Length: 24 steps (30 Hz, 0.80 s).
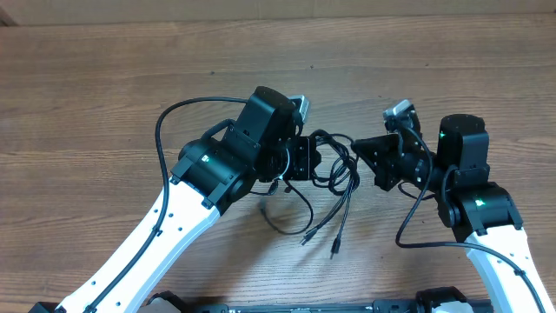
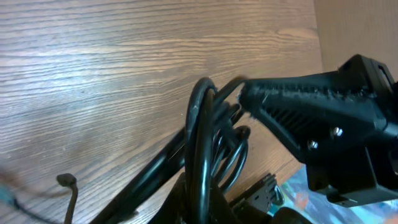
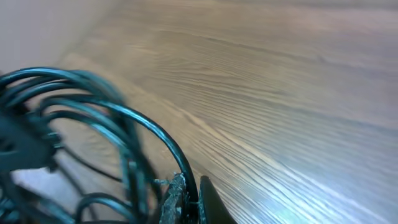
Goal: Untangle cables
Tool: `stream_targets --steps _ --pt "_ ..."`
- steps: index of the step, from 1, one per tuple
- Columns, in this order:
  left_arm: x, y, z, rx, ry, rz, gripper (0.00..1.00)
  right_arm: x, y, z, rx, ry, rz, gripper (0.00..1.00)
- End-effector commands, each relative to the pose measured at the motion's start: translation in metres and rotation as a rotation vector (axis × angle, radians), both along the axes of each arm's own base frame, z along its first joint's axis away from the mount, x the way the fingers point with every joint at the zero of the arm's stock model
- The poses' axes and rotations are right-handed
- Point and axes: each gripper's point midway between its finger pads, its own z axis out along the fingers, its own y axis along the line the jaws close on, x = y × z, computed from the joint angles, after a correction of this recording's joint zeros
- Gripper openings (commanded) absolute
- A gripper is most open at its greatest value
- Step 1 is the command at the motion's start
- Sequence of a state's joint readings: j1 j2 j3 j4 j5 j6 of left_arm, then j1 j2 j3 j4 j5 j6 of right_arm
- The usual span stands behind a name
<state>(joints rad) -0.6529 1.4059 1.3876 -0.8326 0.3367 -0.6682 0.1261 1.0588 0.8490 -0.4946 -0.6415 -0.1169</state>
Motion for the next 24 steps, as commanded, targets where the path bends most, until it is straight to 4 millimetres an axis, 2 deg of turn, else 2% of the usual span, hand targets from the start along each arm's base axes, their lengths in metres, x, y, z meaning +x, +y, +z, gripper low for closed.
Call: stream_targets --steps 1,7,12,13,14,15,17,21,24 --pt "0.007 0.006 0.005 -0.002 0.014 0.088 0.04 0.020 -0.028 -0.003 -0.044 0.049 -0.229 0.04" --pt "0.007 0.006 0.005 -0.002 0.014 0.087 0.04 0.029 -0.058 -0.015 -0.067 0.124 -0.460 0.04" --pt "0.007 0.006 0.005 0.001 0.010 0.081 0.04 0.030 -0.060 -0.015 -0.068 0.124 -0.471 0.06" --pt "0.007 0.006 0.005 0.004 0.004 0.075 0.04 0.030 -0.060 -0.015 -0.068 0.124 -0.470 0.19" --pt "0.006 0.007 0.004 0.009 -0.004 0.063 0.05 0.030 -0.059 -0.015 -0.065 0.123 -0.467 0.41" --pt "0.006 0.007 0.004 0.014 -0.006 0.057 0.04 0.030 -0.057 -0.013 -0.059 0.120 -0.460 0.50" --pt "0.004 0.007 0.003 0.022 -0.016 0.033 0.04 0.030 -0.049 -0.008 -0.038 0.102 -0.407 0.60" --pt "-0.003 0.001 0.006 0.019 -0.058 -0.082 0.04 0.009 -0.002 0.015 0.000 -0.055 -0.020 0.64" --pt "-0.011 -0.005 0.008 0.010 -0.092 -0.181 0.04 -0.008 0.018 0.028 0.030 -0.160 0.176 0.66"
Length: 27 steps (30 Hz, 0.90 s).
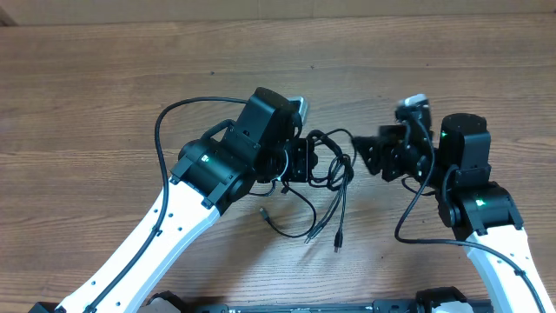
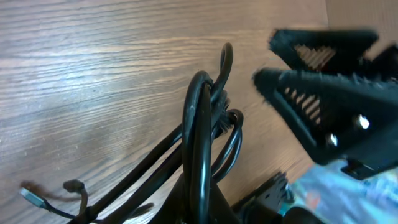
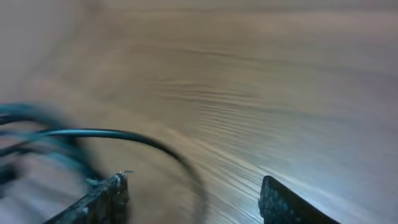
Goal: Untangle cables
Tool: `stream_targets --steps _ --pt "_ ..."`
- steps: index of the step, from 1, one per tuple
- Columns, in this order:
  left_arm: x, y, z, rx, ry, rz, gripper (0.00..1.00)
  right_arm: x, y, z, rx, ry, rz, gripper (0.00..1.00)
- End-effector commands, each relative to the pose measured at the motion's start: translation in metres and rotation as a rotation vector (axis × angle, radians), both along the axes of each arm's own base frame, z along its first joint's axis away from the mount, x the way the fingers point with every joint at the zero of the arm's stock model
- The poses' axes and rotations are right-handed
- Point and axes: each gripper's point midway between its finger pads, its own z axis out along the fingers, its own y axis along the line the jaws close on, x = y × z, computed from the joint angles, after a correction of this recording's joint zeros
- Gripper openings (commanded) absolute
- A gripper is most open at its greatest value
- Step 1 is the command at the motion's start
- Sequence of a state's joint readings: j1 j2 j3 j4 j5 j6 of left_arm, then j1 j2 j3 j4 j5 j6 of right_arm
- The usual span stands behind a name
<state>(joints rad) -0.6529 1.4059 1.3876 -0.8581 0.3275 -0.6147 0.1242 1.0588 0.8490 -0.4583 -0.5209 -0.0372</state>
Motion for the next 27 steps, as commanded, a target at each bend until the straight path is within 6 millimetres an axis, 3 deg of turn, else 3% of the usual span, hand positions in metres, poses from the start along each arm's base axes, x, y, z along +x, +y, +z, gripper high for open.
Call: stream_targets --steps 1,7,11,15,20,27 --pt "-0.012 -0.010 0.013 -0.029 -0.083 -0.187 0.04 -0.028 0.036 0.031 0.040 -0.188 0.348 0.67" --pt "-0.020 -0.015 0.015 -0.046 -0.113 -0.282 0.04 -0.034 0.041 0.034 0.029 -0.243 0.421 0.64" --pt "-0.019 -0.015 0.016 -0.047 -0.115 -0.281 0.04 -0.036 0.042 0.034 0.037 -0.239 0.430 0.46" --pt "-0.018 -0.016 0.017 -0.053 -0.114 -0.274 0.04 -0.041 0.042 0.029 0.013 -0.241 0.457 0.21" --pt "-0.014 -0.019 0.021 -0.076 -0.116 -0.250 0.04 -0.046 0.042 0.023 0.010 -0.212 0.467 0.04" --pt "-0.013 -0.020 0.023 -0.082 -0.119 -0.244 0.04 -0.045 0.042 0.023 0.009 -0.211 0.465 0.04"
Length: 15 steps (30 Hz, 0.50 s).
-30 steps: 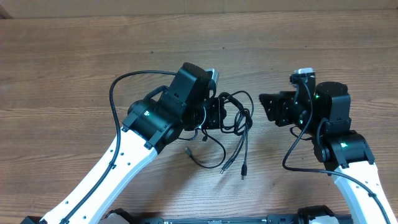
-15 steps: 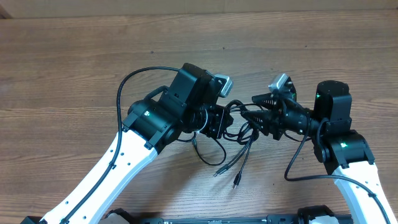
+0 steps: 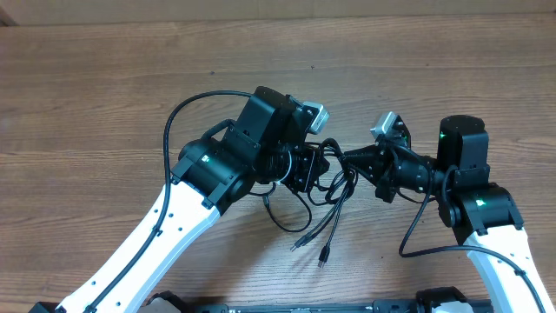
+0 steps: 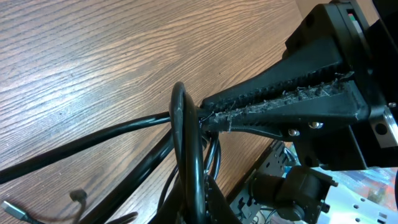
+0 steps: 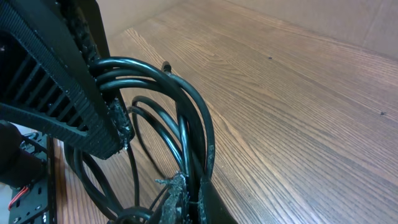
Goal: Untangle cables
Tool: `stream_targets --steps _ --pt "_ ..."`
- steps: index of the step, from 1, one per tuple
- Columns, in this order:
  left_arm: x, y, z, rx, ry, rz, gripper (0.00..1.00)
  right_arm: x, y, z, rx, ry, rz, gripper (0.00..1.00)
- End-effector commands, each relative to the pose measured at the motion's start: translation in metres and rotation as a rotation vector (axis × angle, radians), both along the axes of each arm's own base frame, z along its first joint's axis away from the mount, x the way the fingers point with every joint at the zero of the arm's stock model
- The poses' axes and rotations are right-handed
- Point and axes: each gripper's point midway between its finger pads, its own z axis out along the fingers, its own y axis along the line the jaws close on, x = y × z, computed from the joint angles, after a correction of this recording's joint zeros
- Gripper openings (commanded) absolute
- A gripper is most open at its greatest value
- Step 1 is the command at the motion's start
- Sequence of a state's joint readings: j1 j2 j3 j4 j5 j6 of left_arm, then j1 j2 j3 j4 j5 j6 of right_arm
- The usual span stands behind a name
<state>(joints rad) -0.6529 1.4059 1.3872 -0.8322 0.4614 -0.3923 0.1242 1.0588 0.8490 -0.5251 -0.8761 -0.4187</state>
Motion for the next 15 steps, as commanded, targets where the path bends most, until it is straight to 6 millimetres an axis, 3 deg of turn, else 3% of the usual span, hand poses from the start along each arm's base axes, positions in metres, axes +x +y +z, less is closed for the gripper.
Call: stream_targets --steps 1,4,8,10,12,15 --pt "0.0009 -0.0035 0.0122 -0.041 -0.007 -0.002 0.04 0.0013 0.0002 0.0085 0.002 -0.021 0.002 0.04" --pt "0.0009 -0.0038 0.0125 -0.042 -0.008 -0.003 0.04 0.0018 -0.0002 0.0081 0.000 -0.020 -0.002 0.04" --pt "0.0011 -0.0040 0.0127 -0.044 -0.009 -0.003 0.04 0.0004 0.0008 0.0091 0.007 -0.020 0.007 0.42" --pt "0.0016 -0.0044 0.0134 -0.047 -0.011 -0.002 0.04 -0.0004 0.0015 0.0098 0.012 -0.020 0.013 0.52" --pt "0.0022 -0.0049 0.0142 -0.053 -0.004 0.007 0.04 -0.0003 0.0015 0.0097 0.011 -0.020 0.013 0.51" --pt "0.0023 -0.0050 0.0144 -0.055 -0.001 0.011 0.04 0.0000 0.0015 0.0102 0.012 -0.023 0.013 0.28"
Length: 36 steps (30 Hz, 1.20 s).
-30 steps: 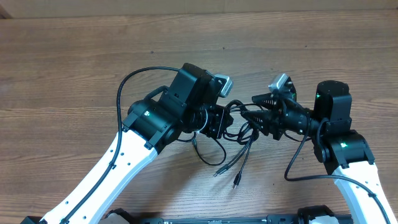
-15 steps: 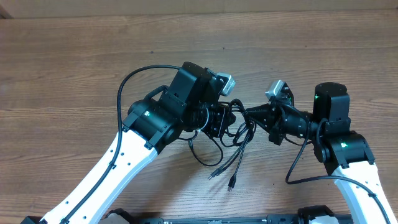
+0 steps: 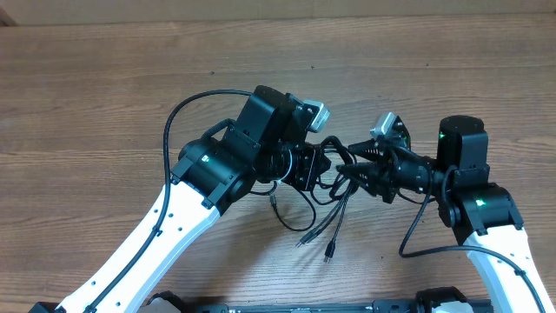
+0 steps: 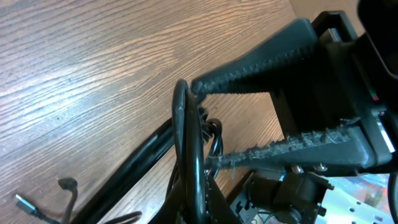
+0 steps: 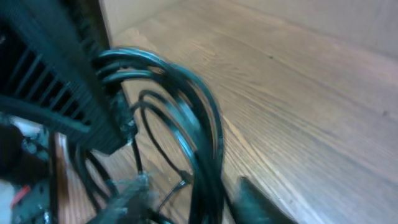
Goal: Untangle cables
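Note:
A tangle of black cables point(image 3: 333, 185) hangs between the two arms, its loose plug ends point(image 3: 328, 255) trailing on the wooden table point(image 3: 104, 104). My left gripper point(image 3: 311, 165) is shut on the bundle, and a thick loop point(image 4: 184, 134) rises from its jaws point(image 4: 196, 208). My right gripper point(image 3: 354, 170) faces it, open, with one finger point(image 4: 249, 59) above and the other finger point(image 4: 298, 149) below the loops. In the right wrist view the blurred loops point(image 5: 202, 124) pass between the spread fingers of my right gripper point(image 5: 193, 193).
The left arm's own black lead point(image 3: 174, 117) arcs out over the table at its left. Another lead point(image 3: 408, 236) hangs beside the right arm. A wall edge point(image 3: 278, 10) runs along the table's far side.
My right gripper was shut on the cable loops right beside the left gripper. Now its fingers are spread on either side of them. The loose plug ends have shifted slightly right.
First my right gripper was shut on a loop next to the left gripper. Then it was open and farther right, clear of the cables. Then it was shut on the loops again, and now it is open around them. The left gripper held the bundle at each moment.

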Tool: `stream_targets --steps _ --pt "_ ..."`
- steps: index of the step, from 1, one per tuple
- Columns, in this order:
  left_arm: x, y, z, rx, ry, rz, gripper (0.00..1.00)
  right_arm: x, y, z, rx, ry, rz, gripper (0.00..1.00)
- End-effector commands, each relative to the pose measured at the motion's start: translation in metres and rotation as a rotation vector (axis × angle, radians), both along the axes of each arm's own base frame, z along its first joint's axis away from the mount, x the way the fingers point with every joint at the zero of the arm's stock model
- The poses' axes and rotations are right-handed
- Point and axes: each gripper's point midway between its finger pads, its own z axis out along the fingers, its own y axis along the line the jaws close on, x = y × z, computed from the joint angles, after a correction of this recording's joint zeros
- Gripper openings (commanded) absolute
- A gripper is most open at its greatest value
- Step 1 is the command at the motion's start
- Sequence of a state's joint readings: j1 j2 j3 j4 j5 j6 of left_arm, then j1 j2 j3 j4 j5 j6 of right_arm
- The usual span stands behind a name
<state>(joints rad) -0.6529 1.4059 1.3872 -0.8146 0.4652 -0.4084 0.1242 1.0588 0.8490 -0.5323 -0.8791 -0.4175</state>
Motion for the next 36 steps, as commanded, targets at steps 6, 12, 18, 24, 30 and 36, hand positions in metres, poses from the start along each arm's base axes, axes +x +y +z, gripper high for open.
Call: stream_targets --steps 6,12,18,24,30,36 --pt "0.000 -0.003 0.012 -0.039 0.001 0.002 0.04 0.002 0.001 0.012 0.011 -0.036 0.011 0.05" --pt "-0.001 -0.004 0.012 -0.044 0.007 -0.001 0.04 0.002 0.001 0.012 0.011 -0.036 0.011 0.37" --pt "-0.006 -0.010 0.019 -0.089 0.018 -0.042 0.04 0.002 0.001 0.012 0.011 -0.040 0.011 0.46" --pt "-0.008 -0.013 0.022 -0.109 0.015 -0.058 0.04 0.003 0.002 0.013 0.012 -0.047 0.011 0.27" --pt "-0.008 -0.013 0.022 -0.108 0.015 -0.057 0.04 0.003 0.002 0.014 0.013 -0.050 0.011 0.08" --pt "-0.007 -0.013 0.022 -0.106 0.013 -0.054 0.04 0.003 0.002 0.014 0.012 -0.050 0.010 0.04"
